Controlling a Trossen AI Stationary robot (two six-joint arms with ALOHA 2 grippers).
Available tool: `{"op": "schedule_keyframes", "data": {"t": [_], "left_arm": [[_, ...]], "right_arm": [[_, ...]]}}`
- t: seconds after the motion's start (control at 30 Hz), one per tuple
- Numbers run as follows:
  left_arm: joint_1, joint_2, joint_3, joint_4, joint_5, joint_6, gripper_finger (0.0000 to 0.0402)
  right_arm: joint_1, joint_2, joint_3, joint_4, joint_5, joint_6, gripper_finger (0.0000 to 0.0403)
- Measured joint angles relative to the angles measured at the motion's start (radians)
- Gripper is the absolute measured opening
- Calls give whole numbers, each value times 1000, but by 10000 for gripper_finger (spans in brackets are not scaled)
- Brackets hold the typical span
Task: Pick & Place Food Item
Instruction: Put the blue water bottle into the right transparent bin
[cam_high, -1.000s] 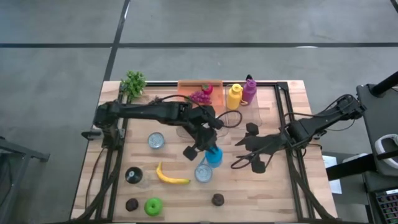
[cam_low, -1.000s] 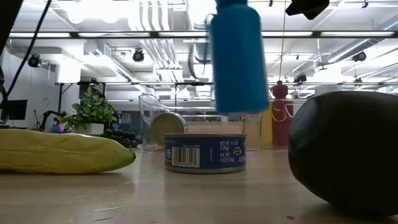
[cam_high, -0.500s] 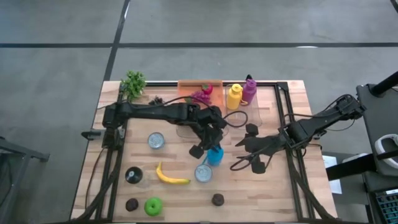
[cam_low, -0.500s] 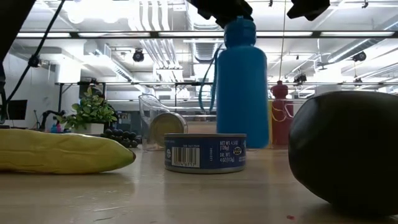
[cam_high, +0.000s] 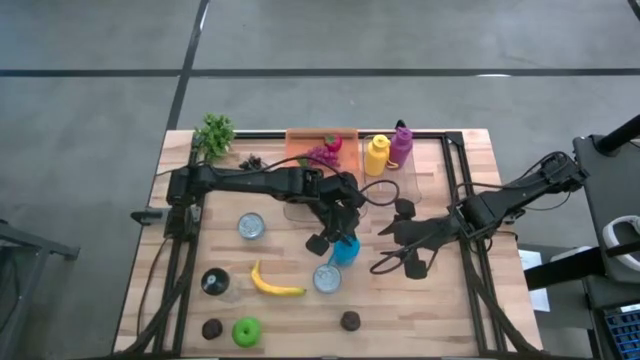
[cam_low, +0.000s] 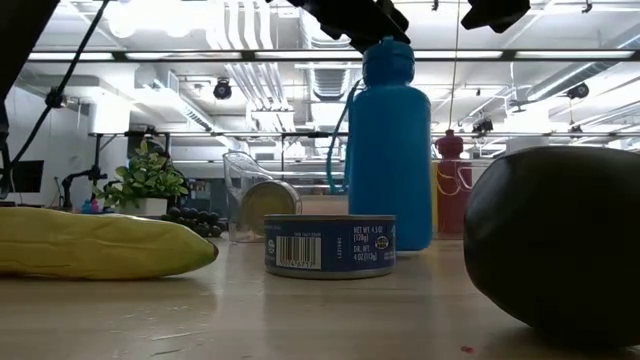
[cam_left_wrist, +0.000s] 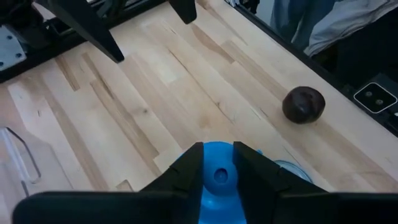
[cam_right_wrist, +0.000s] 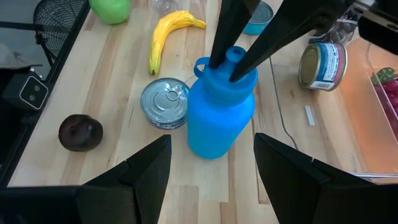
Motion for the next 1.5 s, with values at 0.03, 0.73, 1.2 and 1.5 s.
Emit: {"op": "schedule_keyframes", "data": {"t": [0.03,0.73,1.2,1.5], "left_arm": [[-1,0,0,-1,0,0,91],[-2,-2,-37,66,-1,-3,97],[-1,-26,-37,105,-5,-29,97],[-1,-40,-37,131,-9,-26,97]], "right_arm": [[0,0,0,0,0,0,224],[0,0,0,1,0,4,224],[0,0,0,1,1,4,224],[-1,1,-1,1,1,4,224]]}}
